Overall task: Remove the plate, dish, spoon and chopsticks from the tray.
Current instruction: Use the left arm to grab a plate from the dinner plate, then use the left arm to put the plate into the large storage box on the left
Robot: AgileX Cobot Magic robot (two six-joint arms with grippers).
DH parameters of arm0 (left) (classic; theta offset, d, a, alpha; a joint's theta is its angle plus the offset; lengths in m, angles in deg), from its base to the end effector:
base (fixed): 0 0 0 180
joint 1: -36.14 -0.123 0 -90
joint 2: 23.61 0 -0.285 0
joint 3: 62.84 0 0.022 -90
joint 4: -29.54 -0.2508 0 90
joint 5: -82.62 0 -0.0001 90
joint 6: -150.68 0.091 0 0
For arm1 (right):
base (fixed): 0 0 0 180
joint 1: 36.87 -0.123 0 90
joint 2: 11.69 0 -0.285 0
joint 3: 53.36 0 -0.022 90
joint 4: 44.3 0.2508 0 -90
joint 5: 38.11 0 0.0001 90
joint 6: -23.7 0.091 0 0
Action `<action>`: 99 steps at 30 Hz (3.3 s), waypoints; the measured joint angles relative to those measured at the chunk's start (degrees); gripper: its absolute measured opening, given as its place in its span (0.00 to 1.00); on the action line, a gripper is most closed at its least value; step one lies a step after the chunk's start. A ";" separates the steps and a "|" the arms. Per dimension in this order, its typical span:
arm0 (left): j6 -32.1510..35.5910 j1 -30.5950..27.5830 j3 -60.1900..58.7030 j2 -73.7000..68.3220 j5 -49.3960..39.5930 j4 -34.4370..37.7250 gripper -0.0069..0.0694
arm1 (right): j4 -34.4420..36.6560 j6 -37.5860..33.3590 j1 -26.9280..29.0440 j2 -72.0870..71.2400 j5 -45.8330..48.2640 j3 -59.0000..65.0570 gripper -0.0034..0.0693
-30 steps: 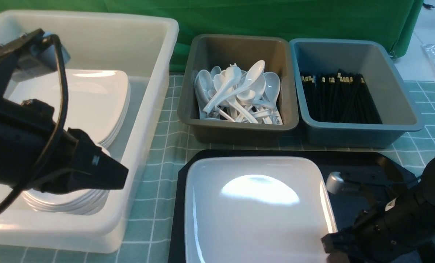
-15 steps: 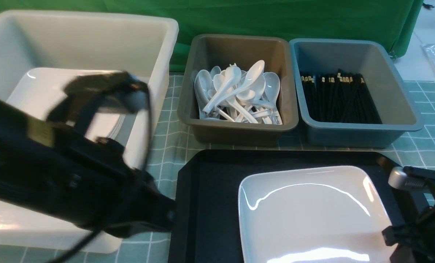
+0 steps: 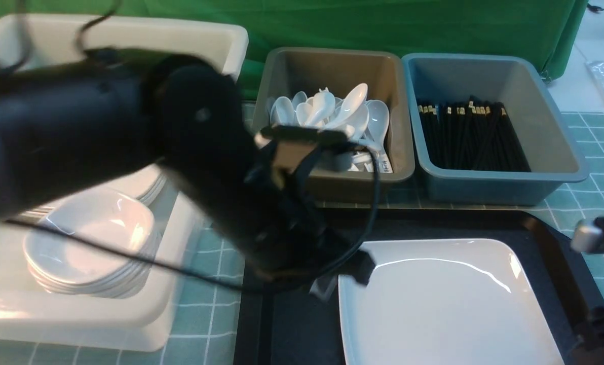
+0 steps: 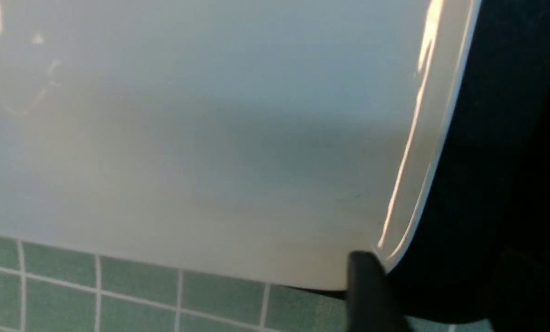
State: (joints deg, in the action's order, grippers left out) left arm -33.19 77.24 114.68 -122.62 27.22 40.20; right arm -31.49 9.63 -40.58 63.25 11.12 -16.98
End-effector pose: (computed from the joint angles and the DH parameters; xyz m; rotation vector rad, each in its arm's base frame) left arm 0.2401 -0.2278 0.2936 0.7949 2.6869 -0.4456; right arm 0.1970 0.0281 0.2433 -0.2677 2.7660 0.2267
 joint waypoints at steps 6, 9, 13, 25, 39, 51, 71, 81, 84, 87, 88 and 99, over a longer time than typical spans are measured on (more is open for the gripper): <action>-0.40 0.00 10.64 -12.41 -0.13 -4.05 0.18 | 0.11 -0.25 0.00 -17.77 2.32 -0.06 0.09; -0.85 0.00 14.31 -17.93 0.34 -6.28 0.32 | 0.11 -0.02 0.00 -23.92 3.76 -0.06 0.08; -3.90 -0.07 18.34 -23.33 2.00 -10.18 0.56 | 0.11 0.06 0.00 -28.16 5.23 -0.06 0.08; -0.89 -5.20 23.80 -33.57 0.86 -0.49 0.86 | 0.11 0.18 0.00 -29.55 6.00 -0.06 0.08; 6.39 -5.27 24.27 -35.67 0.54 6.91 0.31 | 0.11 0.17 0.00 -29.55 5.62 -0.06 0.08; 6.93 -5.32 24.34 -31.34 -1.30 9.54 0.21 | 0.11 -0.42 0.00 -29.55 5.14 -0.06 0.09; 8.41 -5.21 24.29 -14.76 -3.75 7.83 0.12 | 0.11 -0.66 0.00 -29.55 4.24 -0.06 0.11; 7.69 -8.66 24.24 -10.51 -3.96 7.37 0.12 | 0.11 -0.75 0.00 -29.55 4.14 -0.06 0.12; 7.30 -9.53 24.24 -8.95 -4.02 7.05 0.13 | 0.11 -0.82 0.00 -29.55 4.09 -0.06 0.12; 7.03 -11.27 24.24 -7.40 -4.36 7.81 0.13 | 0.11 -0.82 0.00 -29.55 4.09 -0.06 0.12; 6.97 -11.93 24.20 -7.00 -4.44 8.07 0.13 | 0.11 -0.82 0.00 -29.55 4.09 -0.06 0.12; 7.84 -26.55 24.20 -0.81 -5.65 13.10 0.13 | 0.11 -0.82 0.00 -29.55 4.08 -0.06 0.12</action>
State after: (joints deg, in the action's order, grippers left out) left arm -25.34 50.69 138.88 -123.43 21.58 53.30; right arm -31.38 8.81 -40.58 33.70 15.20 -17.04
